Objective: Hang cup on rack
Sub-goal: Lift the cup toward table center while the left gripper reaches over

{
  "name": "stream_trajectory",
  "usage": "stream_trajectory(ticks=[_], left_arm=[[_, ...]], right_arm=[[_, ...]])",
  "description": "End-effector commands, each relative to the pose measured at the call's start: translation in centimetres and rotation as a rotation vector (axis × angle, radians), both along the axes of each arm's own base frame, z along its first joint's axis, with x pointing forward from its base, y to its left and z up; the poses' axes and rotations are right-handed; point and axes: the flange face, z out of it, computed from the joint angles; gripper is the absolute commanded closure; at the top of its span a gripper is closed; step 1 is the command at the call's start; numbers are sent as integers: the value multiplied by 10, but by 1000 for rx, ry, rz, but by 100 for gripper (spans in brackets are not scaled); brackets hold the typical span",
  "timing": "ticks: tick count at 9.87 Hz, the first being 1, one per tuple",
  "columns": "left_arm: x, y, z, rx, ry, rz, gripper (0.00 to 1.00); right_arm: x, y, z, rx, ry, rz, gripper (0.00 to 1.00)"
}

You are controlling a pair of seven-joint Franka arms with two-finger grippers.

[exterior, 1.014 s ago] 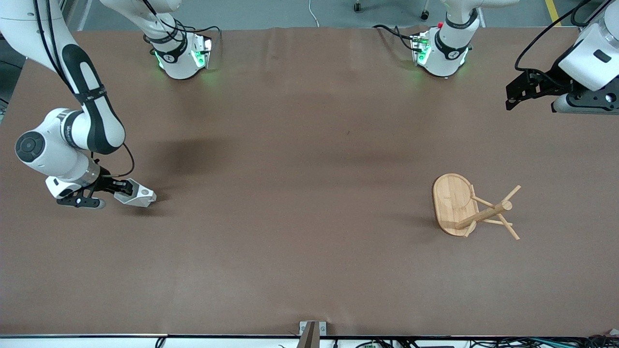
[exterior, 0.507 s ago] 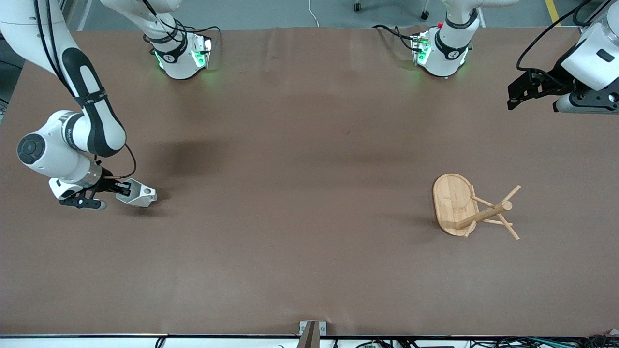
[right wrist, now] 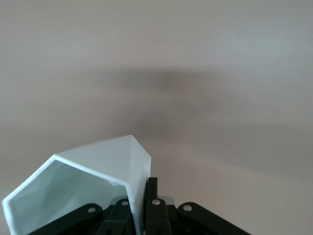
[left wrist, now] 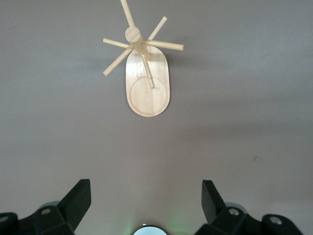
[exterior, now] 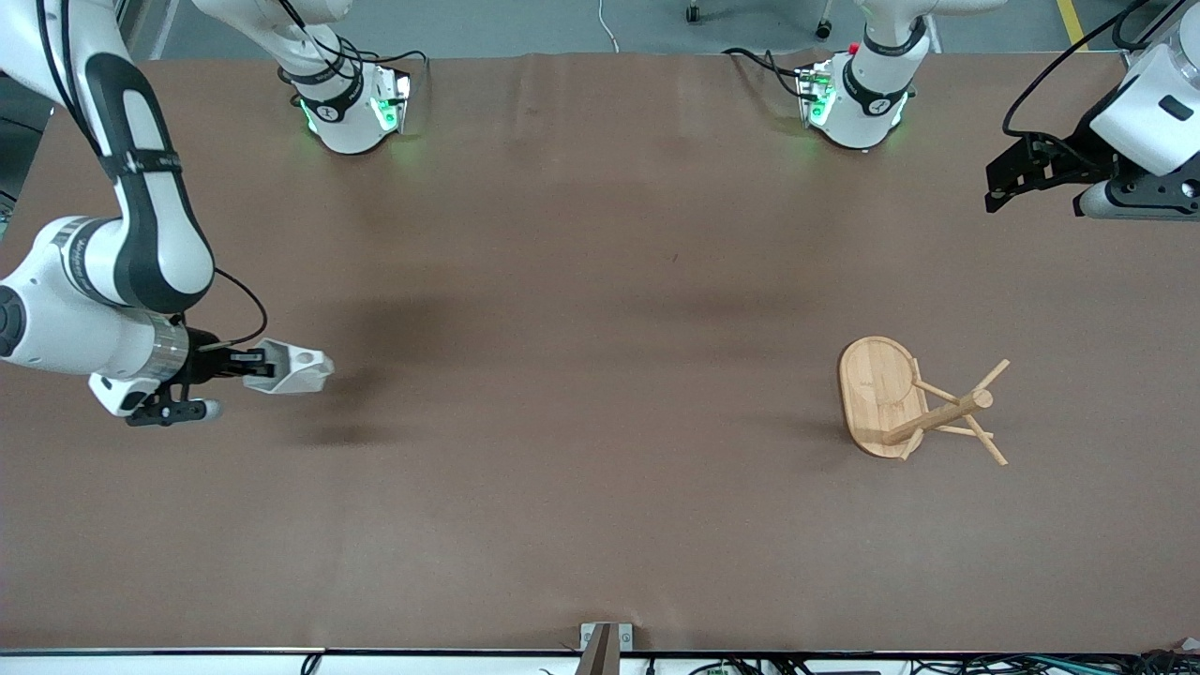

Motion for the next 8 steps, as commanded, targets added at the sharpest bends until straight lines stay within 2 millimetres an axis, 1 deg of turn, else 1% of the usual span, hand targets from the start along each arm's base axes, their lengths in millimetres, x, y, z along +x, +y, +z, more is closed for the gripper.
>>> stream_trajectory(ticks=[1,2,3,4,5,6,8], left_arm=[[2,2,-12,12,37,-10,0],[4,3,-10,21,30,-41,0],[14,4,-6,36,15,-80,0],[22,-3,-7,29,11,-94,0],[30,-16,-19,11,31,-120,0],[29,-40,-10,-39,8,-167,0],[10,-119,-9,-160,11,-294,0]], right_arm=[[-3,77,15,197,18,36,99],[-11,124,21,296,31,57,99],[-18,160,25,387,47,65,99],[-24,199,37,483,58,72,99],[-27,219,43,564,81,50,99],[-34,244,51,649,112,23,99],[-39,277,64,756,141,-31,99]])
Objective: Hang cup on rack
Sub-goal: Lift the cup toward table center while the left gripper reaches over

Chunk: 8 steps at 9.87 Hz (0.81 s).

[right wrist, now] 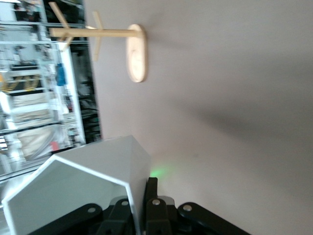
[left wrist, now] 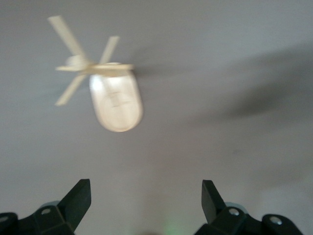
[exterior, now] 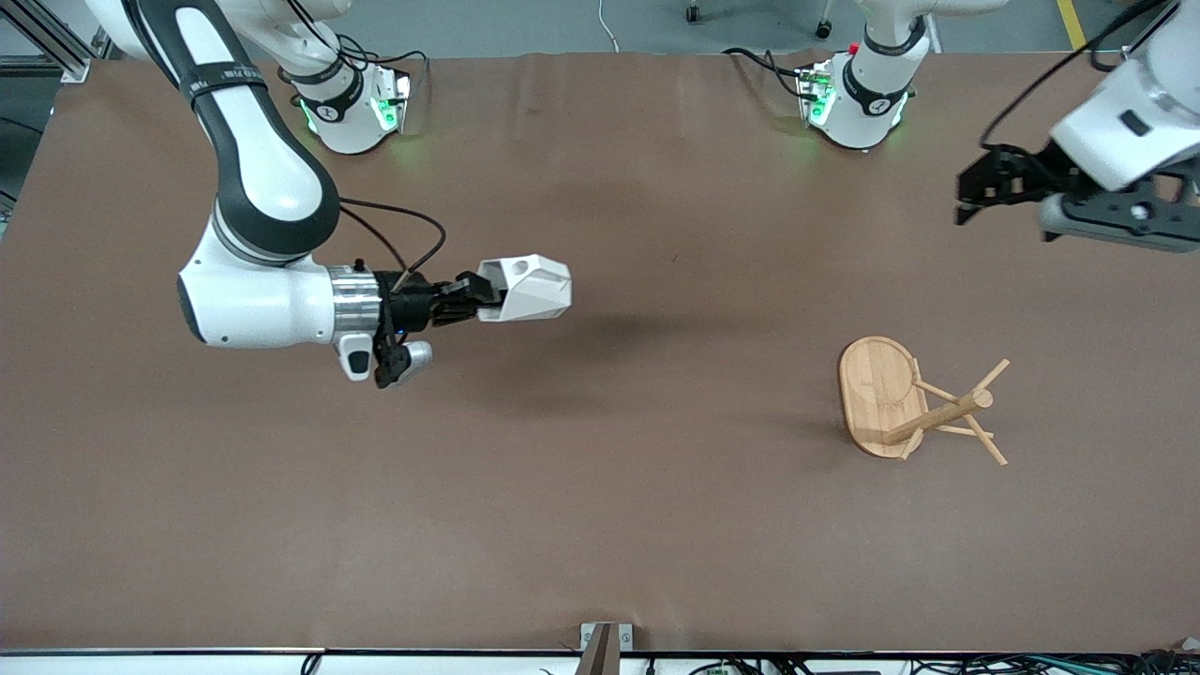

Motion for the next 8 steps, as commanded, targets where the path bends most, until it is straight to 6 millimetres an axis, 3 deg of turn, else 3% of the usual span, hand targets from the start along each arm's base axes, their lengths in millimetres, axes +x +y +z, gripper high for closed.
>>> stream_trajectory(ticks=[1,2,4,6,8], left_arm=[[-20,-92,-5,-59,-19,-153,0],[-30,-129,-8,-74,-42,-237,0],[-51,-206,-19,-182,-70,-384,0],[-54,-234,-26,-222,-128,-473,0],[-28,-239,-49,-261,-202,-644,0]], right_arm=[[5,34,9,124,51,-92,99],[1,61,13,189,70,-129,99],[-6,82,17,199,57,-140,99],[-19,102,27,210,119,-140,99],[-23,107,31,204,149,-145,99]])
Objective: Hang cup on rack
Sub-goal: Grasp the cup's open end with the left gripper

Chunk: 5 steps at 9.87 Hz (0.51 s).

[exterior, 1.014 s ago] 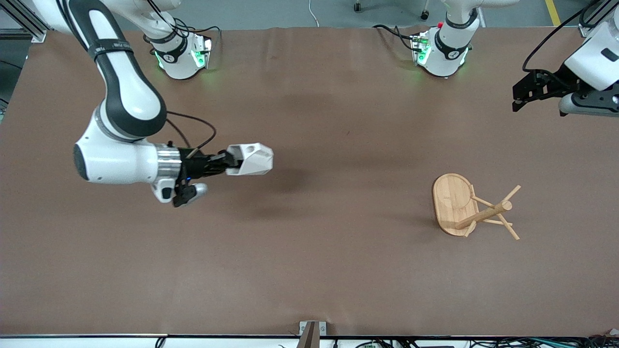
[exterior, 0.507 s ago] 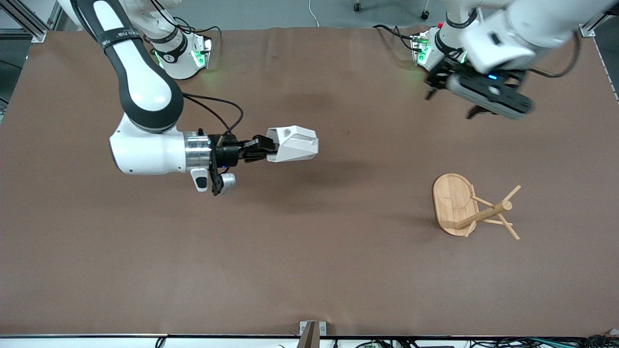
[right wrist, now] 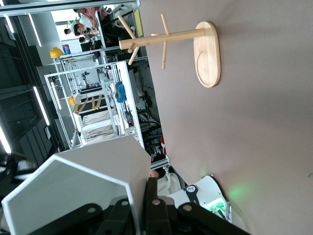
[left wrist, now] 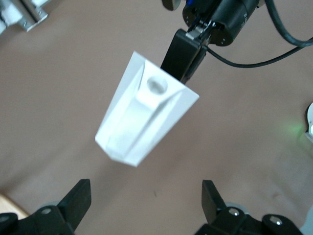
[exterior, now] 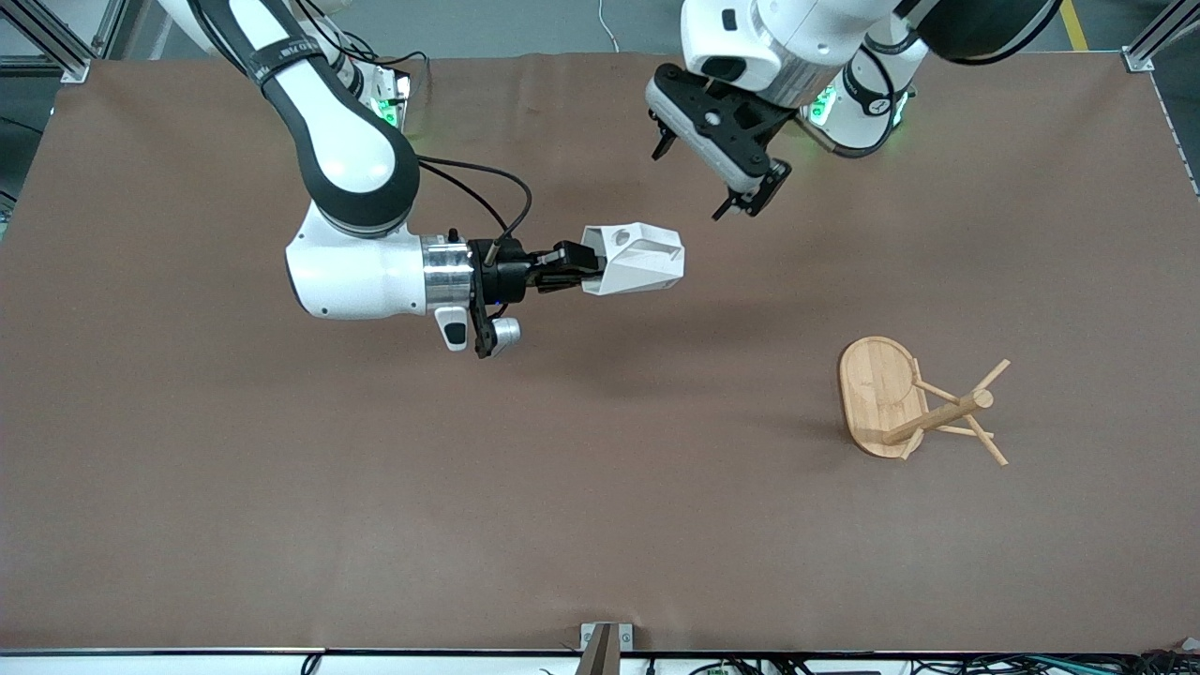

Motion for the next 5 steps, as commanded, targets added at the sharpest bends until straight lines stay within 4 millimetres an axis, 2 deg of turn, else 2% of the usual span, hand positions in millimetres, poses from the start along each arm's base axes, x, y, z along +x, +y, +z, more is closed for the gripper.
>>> stream_trajectory(ticks=[1,4,5], left_arm=[[30,-4,-35,-47,-42,-152,0],[42,-11,-70,-76,13,-193,0],[46,-14,-74,-94,0,-197,0]], right_arm=[[-2,2,12,20,31,-18,99],[-5,4,16,21,29,-12,99],[-5,3,21,18,37,-17,99]])
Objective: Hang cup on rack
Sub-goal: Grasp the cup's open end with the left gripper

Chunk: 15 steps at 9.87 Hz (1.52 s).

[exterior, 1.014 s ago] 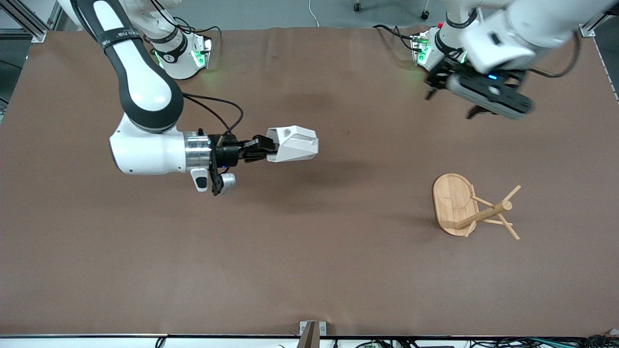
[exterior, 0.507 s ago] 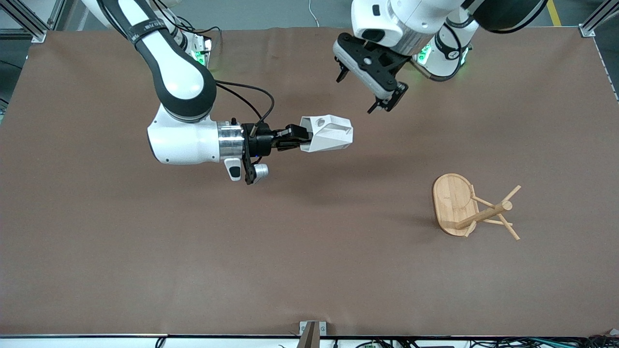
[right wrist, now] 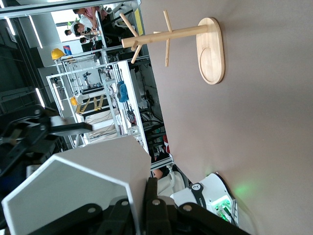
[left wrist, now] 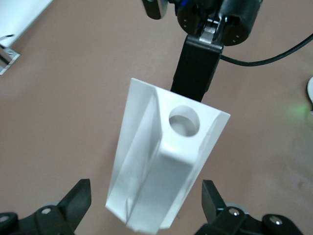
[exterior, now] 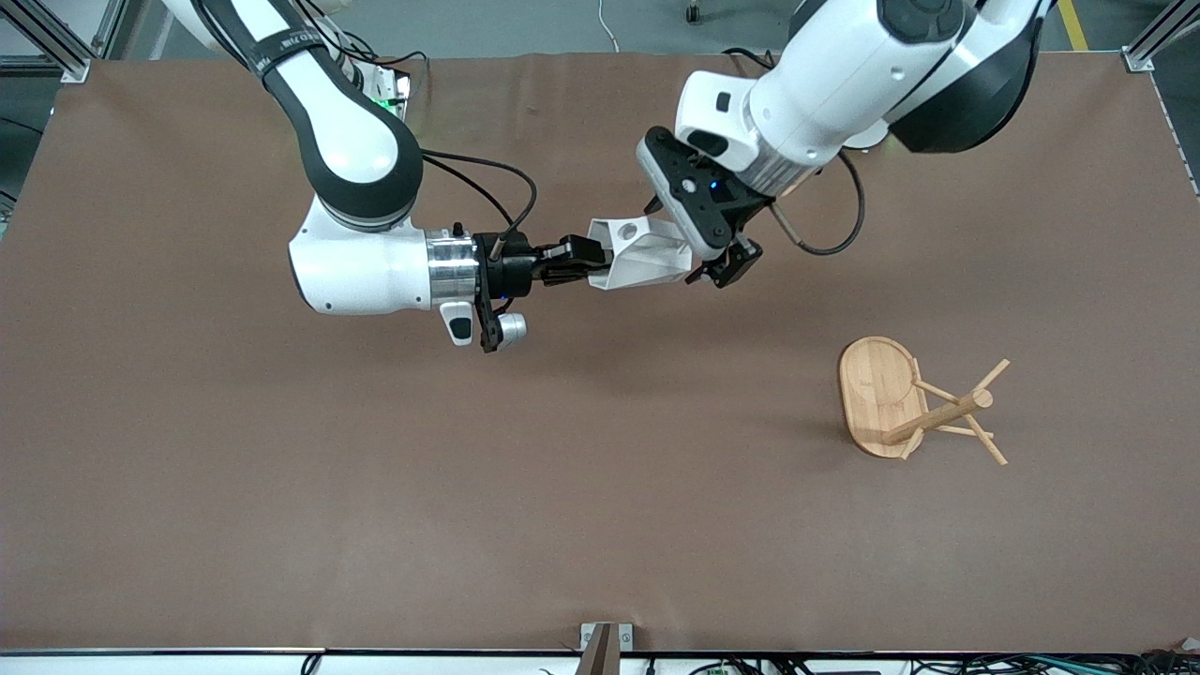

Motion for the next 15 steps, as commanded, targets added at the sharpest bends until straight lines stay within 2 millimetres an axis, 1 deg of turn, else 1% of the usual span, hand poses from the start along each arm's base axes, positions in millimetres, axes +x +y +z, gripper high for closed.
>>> stream_trajectory(ticks=[1,2,3,4,6,7,9,10,11,12,13,14,15], left_arm=[[6,-10,-23,-25,17,-32,0],[6,-12,-27,-26,20,-42,0],[5,-16,-31,-24,10,-61,6],[3,-18,-35,-21,1,-92,29],[0,-21,-39,-16,5,-103,86],[0,-20,-41,-12,10,-101,97],[-1,-20,-42,-11,10,-104,100],[1,-18,-42,-11,10,-103,100],[0,-17,-42,-7,12,-103,100],[1,-16,-42,-7,12,-104,100],[3,-14,-42,-5,11,-100,100],[4,-12,-43,-6,11,-96,100],[7,-10,-43,-5,9,-92,100]], right_arm=[[-5,-2,17,13,25,-17,99],[-5,-2,19,15,25,-16,99],[-5,-2,19,14,25,-18,99],[-5,-1,21,13,37,-21,99],[-7,-1,27,10,45,-22,99],[-8,-1,28,10,43,-22,99],[-8,-1,28,10,42,-24,99],[-9,-1,27,1,66,-22,84],[-12,-4,27,-26,81,-33,6],[-12,-5,28,-46,65,-27,0],[-4,-19,30,-56,53,-43,0],[4,-33,27,-97,25,-48,0],[15,-55,19,-179,-19,-42,0]])
